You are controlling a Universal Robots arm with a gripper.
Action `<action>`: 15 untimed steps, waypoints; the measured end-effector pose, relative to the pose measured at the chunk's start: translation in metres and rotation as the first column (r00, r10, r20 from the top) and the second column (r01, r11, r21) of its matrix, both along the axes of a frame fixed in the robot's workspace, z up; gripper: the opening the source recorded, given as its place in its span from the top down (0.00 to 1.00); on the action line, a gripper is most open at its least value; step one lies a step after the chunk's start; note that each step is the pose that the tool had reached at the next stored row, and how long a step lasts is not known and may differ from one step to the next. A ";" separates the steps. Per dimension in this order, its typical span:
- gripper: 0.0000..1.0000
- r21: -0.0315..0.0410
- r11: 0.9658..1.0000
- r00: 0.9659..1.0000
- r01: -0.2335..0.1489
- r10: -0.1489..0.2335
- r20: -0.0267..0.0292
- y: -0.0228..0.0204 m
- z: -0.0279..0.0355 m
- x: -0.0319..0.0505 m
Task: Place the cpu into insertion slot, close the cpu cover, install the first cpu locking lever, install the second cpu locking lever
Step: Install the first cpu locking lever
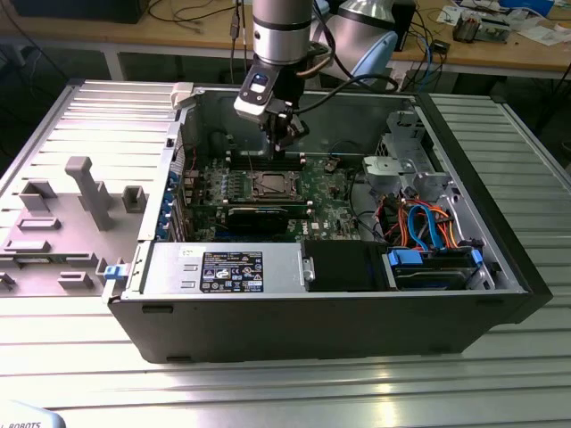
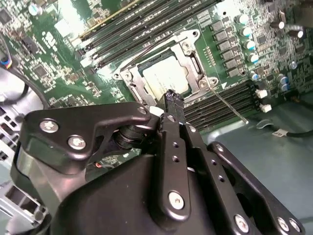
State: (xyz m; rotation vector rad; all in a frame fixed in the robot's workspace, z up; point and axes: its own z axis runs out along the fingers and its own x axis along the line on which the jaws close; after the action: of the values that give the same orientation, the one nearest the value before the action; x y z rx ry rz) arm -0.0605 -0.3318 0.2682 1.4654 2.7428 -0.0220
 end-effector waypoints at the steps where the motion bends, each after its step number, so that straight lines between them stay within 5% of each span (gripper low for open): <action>1: 0.88 0.000 1.000 1.000 -0.030 0.030 0.000 0.0000 0.0000 0.0000; 4: 0.88 0.000 0.996 0.996 -0.087 0.087 0.000 0.0000 -0.0001 0.0000; 7: 0.88 0.000 0.988 0.988 -0.154 0.154 0.000 0.0000 -0.0001 0.0000; 15: 0.88 0.000 0.951 0.951 -0.308 0.308 0.000 0.0000 -0.0001 0.0000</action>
State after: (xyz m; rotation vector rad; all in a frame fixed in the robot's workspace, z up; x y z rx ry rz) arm -0.0605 -0.3318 0.2681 1.0194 2.9360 -0.0140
